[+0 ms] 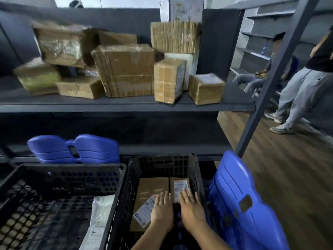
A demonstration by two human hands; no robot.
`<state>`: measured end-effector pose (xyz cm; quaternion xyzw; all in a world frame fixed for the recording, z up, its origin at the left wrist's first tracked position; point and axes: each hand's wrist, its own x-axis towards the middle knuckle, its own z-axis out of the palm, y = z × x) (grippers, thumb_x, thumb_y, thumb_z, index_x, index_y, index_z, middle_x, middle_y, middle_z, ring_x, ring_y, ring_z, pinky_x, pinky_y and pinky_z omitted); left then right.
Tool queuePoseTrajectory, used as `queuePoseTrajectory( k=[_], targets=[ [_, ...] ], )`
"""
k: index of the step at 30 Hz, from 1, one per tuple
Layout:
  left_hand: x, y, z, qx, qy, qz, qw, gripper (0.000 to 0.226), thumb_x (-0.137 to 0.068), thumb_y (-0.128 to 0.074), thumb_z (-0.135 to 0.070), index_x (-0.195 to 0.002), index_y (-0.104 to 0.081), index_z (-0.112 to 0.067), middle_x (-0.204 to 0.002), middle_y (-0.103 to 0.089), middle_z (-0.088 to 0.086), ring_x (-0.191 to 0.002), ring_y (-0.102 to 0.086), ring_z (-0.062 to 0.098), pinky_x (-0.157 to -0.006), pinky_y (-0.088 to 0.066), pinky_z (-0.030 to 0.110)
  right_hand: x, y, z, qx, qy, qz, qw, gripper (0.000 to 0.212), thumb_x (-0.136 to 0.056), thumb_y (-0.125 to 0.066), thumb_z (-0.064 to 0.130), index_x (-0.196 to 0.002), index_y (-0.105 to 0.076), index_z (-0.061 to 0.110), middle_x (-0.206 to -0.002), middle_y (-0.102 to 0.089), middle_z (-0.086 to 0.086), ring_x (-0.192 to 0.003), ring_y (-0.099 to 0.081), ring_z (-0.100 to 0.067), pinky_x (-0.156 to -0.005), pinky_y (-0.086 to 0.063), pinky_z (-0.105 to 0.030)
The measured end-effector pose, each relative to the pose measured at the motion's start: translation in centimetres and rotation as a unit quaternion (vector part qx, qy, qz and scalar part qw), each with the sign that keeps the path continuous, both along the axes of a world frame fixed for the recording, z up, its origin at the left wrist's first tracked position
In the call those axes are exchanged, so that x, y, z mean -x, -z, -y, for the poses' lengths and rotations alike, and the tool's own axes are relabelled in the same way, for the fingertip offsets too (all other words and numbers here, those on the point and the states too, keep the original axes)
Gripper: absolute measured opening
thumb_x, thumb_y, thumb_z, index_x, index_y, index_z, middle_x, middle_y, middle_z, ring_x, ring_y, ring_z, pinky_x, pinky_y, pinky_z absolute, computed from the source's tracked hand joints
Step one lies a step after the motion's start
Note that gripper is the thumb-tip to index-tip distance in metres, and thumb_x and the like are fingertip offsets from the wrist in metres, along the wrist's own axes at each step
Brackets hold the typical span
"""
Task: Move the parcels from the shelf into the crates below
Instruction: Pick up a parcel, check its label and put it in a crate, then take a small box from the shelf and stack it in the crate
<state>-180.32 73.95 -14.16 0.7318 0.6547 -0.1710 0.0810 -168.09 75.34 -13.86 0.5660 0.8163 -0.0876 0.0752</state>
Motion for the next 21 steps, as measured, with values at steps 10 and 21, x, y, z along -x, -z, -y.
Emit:
queuePoseTrajectory(
  k=[10, 21],
  targets=[
    [3.4, -17.6, -0.9, -0.145, -0.020, 0.015, 0.989, 0.068, -0.101, -0.031, -0.026, -0.151, 0.007, 0.000, -0.162, 0.005, 0.014, -0.150, 0.003, 0.028, -0.122, 0.002, 0.040, -1.0, -17.4, -2.2, -0.123, -0.012, -0.043, 0.991, 0.062, -0.100, -0.034, 0.017, -0.153, -0.002, 0.008, -0.161, 0.000, -0.010, -0.148, 0.003, -0.024, -0.120, -0.001, -0.035],
    [8.4, -28.4, -3.7, -0.266, -0.066, 0.078, 0.958, 0.069, -0.101, -0.036, -0.032, -0.153, -0.003, -0.001, -0.161, -0.009, 0.013, -0.150, -0.007, 0.027, -0.123, -0.007, 0.038, 1.9, -27.9, -6.9, -0.178, 0.031, -0.222, 0.958, 0.062, -0.099, -0.043, 0.032, -0.152, -0.019, 0.012, -0.159, -0.017, -0.004, -0.146, -0.016, -0.018, -0.113, -0.028, -0.032]
  ],
)
